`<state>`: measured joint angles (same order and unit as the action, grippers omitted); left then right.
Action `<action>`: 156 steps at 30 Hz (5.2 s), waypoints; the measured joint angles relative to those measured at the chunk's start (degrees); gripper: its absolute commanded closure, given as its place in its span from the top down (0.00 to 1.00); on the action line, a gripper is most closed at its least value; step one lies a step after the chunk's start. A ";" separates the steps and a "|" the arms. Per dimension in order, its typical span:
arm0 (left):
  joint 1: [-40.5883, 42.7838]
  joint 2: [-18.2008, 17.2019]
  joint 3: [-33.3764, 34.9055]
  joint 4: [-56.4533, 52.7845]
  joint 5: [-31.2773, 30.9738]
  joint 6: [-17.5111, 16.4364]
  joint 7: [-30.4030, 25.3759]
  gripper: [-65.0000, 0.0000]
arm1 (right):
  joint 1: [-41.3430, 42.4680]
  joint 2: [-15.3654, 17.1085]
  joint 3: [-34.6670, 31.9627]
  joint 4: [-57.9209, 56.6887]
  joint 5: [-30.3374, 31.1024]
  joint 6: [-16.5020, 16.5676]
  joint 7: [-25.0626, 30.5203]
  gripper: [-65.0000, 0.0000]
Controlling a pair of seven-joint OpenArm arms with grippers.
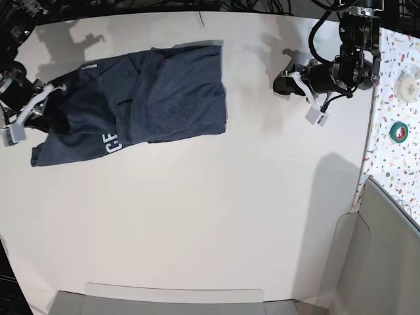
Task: Layout the t-shirt on the table in an organized manner, then fold the t-shirt properly
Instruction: 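Grasp the shirt's end with the right gripper and fold it over, then fold the shirt again with the right gripper and press it square with the left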
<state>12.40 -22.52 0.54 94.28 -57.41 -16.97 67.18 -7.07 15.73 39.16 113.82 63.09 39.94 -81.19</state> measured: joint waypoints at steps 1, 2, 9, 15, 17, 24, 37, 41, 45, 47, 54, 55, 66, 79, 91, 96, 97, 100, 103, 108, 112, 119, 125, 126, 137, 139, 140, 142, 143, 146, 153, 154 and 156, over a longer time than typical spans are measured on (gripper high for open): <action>0.57 -0.02 0.00 0.07 -0.22 -0.04 -0.28 0.00 | 0.35 -1.57 -2.73 1.31 -2.36 0.04 -0.02 0.00; 1.33 -0.02 0.00 0.15 -0.52 -0.04 -0.52 0.00 | 0.66 -3.34 -5.79 1.66 -3.02 -0.02 0.09 0.00; 2.21 -0.04 -0.07 0.26 -1.22 -0.42 -0.83 0.00 | 0.83 -12.26 -20.55 1.38 -16.57 0.02 -0.17 0.00; 2.19 -0.04 -0.07 0.26 -1.22 -0.42 -0.81 0.00 | 3.48 -15.23 -30.10 1.36 -23.19 -0.02 0.11 0.00; 2.21 -0.04 -0.07 0.26 -1.25 -0.42 -0.83 0.00 | 3.74 -15.76 -32.22 1.36 -26.23 0.00 0.15 0.00; 2.12 -0.04 -0.07 0.26 -1.22 -0.42 -0.76 0.00 | 4.04 -15.61 -41.86 1.33 -37.05 -0.02 0.15 0.00; 1.70 0.11 -0.07 0.22 -1.07 -0.15 -0.39 0.00 | 6.36 -15.13 -62.40 -2.08 -55.84 -0.02 1.88 0.00; 1.70 0.13 -0.07 0.17 -1.07 -0.15 -0.42 0.00 | 7.43 -15.13 -66.27 -3.93 -57.70 -0.04 1.95 0.00; 1.70 0.13 -0.07 0.13 -1.05 -0.15 -0.44 0.00 | 8.07 -15.10 -68.04 -4.72 -58.77 -0.04 1.95 0.00; 1.68 0.13 -0.07 0.13 -1.05 -0.15 -0.42 0.00 | 8.31 -15.13 -68.39 -4.85 -58.82 -0.04 1.90 0.00; 1.53 0.66 -0.07 0.09 1.14 -0.57 -0.44 0.00 | 8.79 -15.15 -69.16 -4.79 -58.60 -0.04 1.99 0.24; 1.40 1.44 -0.07 0.24 2.69 -0.68 -0.92 0.00 | 8.79 -15.15 -69.37 -4.70 -58.47 -0.04 1.97 0.32; 0.09 6.36 3.26 0.96 14.21 -0.85 -3.39 0.00 | 12.61 -16.37 -70.18 -1.79 -45.70 -0.04 1.79 0.61; -1.62 6.54 3.72 0.66 14.80 -0.85 -2.67 0.00 | 17.57 -19.50 -38.88 -1.86 -39.26 -0.04 1.97 0.00; -2.43 6.56 3.72 -4.48 11.72 -1.79 -7.23 0.00 | 12.41 -15.39 -24.74 -10.93 -47.34 -0.02 1.86 0.00; -2.43 6.54 3.72 -5.22 11.30 -2.19 -7.54 0.00 | 9.64 -14.56 -29.90 -11.89 -46.84 -0.04 2.21 0.00; -2.43 6.54 3.69 -5.22 11.28 -2.21 -7.54 0.00 | 9.14 -14.10 -31.12 -11.30 -46.42 -0.04 2.23 0.00; -2.56 6.54 3.72 -5.27 11.28 -2.21 -7.54 0.00 | 7.04 -12.96 -35.06 -7.37 -45.31 -0.04 2.12 0.00; -2.58 6.58 3.72 -5.27 11.32 -2.19 -7.54 0.00 | 5.79 -11.69 -40.24 -1.99 -45.16 -0.04 1.70 0.00; -3.43 6.62 3.76 -5.51 11.74 -2.19 -7.23 0.00 | 6.10 -9.97 -52.94 0.24 -44.96 -0.02 2.10 0.00; -3.50 6.64 3.82 -5.55 11.76 -2.16 -7.45 0.00 | 7.13 -10.03 -64.26 -0.04 -44.68 -0.04 1.92 0.00; -3.50 6.64 3.82 -5.60 11.74 -2.16 -7.39 0.00 | 10.29 -9.38 -75.41 -0.04 -43.87 -0.04 2.47 0.00; -3.52 6.62 3.58 -5.53 11.72 -2.16 -7.37 0.00 | 13.25 -8.74 -73.94 0.07 -44.39 -0.04 1.97 0.00; -3.50 6.62 3.54 -5.29 11.76 -2.14 -7.34 0.00 | 13.42 -9.29 -72.19 0.09 -43.45 -0.07 2.12 0.00; -2.25 2.69 -2.58 10.88 19.08 -0.22 2.36 0.00 | 21.99 -10.88 -48.87 -9.16 -49.96 -0.07 10.49 0.00; -2.43 1.27 0.85 13.00 19.32 -0.81 3.52 0.00 | 25.16 -11.23 -49.29 -15.06 -52.43 -0.07 10.60 0.00; -2.54 0.15 3.65 13.94 19.32 -2.03 4.55 0.00 | 26.75 -11.39 -49.27 -18.40 -52.41 -0.07 10.99 0.00; -2.36 -1.49 8.41 15.91 18.47 -6.51 6.32 0.00 | 28.74 -11.98 -49.24 -24.09 -52.78 -0.04 13.70 0.00; -2.25 -1.90 10.12 16.94 18.45 -7.30 6.34 0.00 | 29.99 -12.11 -49.24 -27.30 -52.19 -0.04 15.37 0.00; -2.16 -3.80 12.85 21.49 18.27 -9.07 6.25 0.00 | 33.97 -12.63 -51.25 -37.66 -52.46 -0.02 18.16 0.00; -2.91 -1.97 18.58 23.61 19.17 -18.93 6.29 0.00 | 39.71 -13.00 -61.00 -51.80 -52.43 -0.04 28.50 0.00; -2.73 -0.72 19.67 23.43 19.12 -19.80 6.16 0.00 | 39.78 -13.07 -62.23 -52.78 -52.39 -0.04 29.40 0.00; -2.69 1.27 21.99 22.53 18.91 -19.98 6.10 0.00 | 39.47 -13.09 -64.04 -53.64 -52.43 -0.04 30.71 0.00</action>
<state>9.72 -21.26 22.52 116.81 -38.50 -36.95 73.28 32.40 2.63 -24.88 60.18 10.66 39.90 -50.48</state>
